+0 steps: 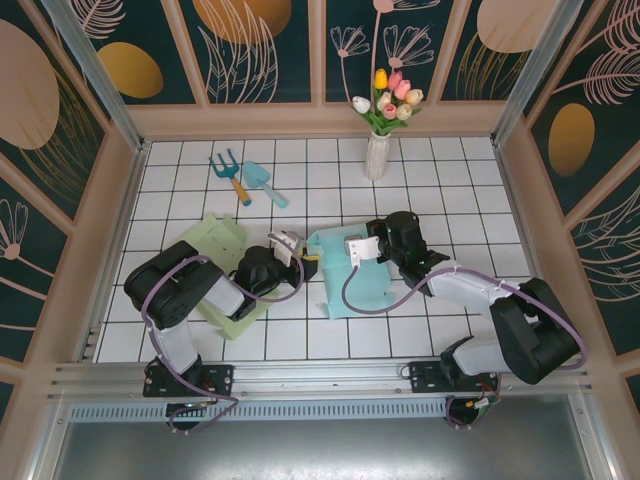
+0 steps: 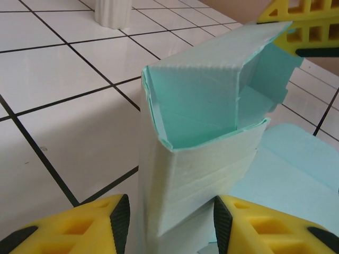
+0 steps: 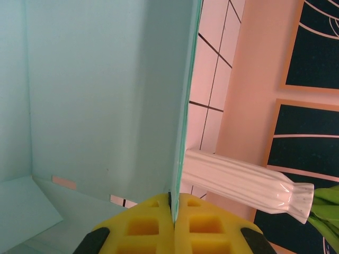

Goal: Fold the paper box

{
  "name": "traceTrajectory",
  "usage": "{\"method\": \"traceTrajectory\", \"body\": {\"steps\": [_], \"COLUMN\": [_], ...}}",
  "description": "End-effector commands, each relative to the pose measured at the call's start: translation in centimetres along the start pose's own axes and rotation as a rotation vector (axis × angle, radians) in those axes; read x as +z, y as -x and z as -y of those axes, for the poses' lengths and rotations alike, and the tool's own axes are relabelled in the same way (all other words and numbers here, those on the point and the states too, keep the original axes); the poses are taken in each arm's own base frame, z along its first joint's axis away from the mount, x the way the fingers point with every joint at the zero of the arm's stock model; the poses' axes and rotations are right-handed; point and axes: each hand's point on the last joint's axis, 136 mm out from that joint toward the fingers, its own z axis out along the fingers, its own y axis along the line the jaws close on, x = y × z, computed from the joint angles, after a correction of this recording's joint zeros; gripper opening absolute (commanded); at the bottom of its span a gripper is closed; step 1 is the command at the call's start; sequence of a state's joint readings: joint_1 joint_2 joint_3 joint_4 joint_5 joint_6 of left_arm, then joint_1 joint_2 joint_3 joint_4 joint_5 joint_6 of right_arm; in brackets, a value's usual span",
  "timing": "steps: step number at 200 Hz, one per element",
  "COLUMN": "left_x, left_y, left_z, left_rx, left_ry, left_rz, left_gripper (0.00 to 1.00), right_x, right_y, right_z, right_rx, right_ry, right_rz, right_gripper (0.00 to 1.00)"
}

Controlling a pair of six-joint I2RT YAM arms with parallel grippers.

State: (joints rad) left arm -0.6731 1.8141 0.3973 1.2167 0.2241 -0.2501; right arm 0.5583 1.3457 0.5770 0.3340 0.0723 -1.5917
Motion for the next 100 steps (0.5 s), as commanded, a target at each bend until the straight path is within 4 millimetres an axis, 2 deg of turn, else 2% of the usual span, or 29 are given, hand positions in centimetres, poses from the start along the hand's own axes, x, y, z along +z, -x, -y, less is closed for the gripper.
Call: {"method": "traceTrajectory", "body": {"steps": [1,72,100], "left_x": [-0.1,0.3,0.9], "left_y": [2.0,2.7,2.4], "left_z": [-0.3,0.9,1.4], "left_rx": [-0.044,-0.059,-0.05], "left_ry": [0.017,0.019,0.024], "left_rz": [0.093,0.129,0.125], "left_gripper": [0.47,0.46,0.41], "right_x": [0.2,0.2,0.2], "right_y": [1.2,1.4,1.6], "right_z": [-0.8,-0.8,-0.9], "right_rx": [-0.028,-0.03,-0.032], "right_ry": [0.038,0.041,0.042], "right_rz": [0.041,0.043,0.047], "right_gripper": [0.0,0.0,0.0]}}
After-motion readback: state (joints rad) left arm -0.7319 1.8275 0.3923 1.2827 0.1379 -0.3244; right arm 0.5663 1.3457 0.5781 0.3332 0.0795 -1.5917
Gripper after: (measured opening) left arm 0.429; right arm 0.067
